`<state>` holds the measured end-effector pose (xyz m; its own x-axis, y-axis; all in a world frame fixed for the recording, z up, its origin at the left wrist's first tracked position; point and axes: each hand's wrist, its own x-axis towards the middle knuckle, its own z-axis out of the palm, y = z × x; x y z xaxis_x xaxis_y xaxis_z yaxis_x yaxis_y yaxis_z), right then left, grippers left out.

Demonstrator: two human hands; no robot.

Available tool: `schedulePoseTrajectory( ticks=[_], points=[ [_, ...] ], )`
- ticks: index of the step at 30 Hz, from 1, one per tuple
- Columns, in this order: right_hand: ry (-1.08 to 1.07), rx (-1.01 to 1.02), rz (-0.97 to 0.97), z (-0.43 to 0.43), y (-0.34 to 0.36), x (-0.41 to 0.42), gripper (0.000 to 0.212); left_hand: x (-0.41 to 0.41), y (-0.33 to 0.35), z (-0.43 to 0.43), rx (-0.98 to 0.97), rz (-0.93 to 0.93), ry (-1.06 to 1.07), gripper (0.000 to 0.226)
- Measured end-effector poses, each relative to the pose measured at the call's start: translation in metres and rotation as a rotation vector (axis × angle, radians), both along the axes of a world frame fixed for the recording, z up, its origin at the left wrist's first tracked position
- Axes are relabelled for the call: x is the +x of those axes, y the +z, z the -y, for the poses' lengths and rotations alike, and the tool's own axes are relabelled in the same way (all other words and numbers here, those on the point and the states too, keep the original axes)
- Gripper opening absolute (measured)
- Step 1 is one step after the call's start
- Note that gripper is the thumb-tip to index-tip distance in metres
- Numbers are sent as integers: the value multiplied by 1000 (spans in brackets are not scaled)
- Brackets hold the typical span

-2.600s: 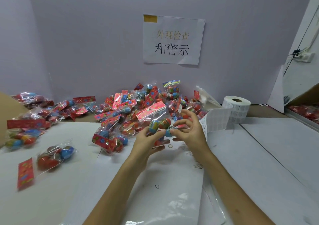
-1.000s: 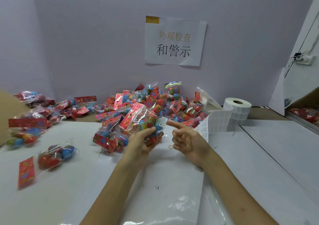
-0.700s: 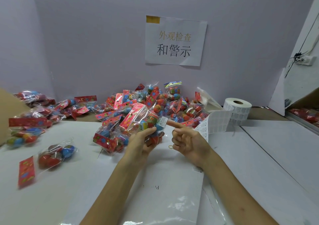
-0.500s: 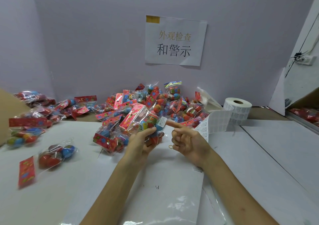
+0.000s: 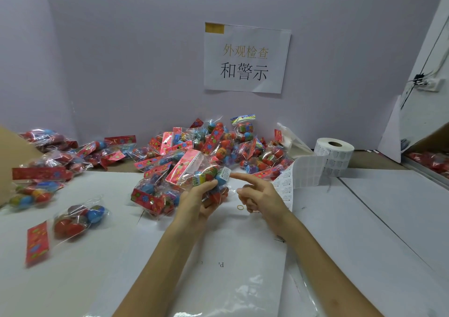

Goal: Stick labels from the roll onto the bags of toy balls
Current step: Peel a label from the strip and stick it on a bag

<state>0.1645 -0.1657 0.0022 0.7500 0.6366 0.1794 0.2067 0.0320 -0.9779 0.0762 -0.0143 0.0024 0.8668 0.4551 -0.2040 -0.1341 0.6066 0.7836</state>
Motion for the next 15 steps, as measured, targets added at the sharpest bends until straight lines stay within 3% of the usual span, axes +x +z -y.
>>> schedulePoseTrajectory(
  ticks=[4,6,11,15],
  points=[
    [-192,-214,321,-5,-12,2,54,1,-2,-1,-4,1,11,28],
    [-225,-226,287,-6,-15,4,50,1,-2,-1,-1,2,13,29],
    [-128,-19,29,-2,-3,5,34,1,-1,2,145,-27,-40,30],
    [-98,-20,73,-3,-2,-1,30,1,0,6,288,-16,-99,27]
  ],
)
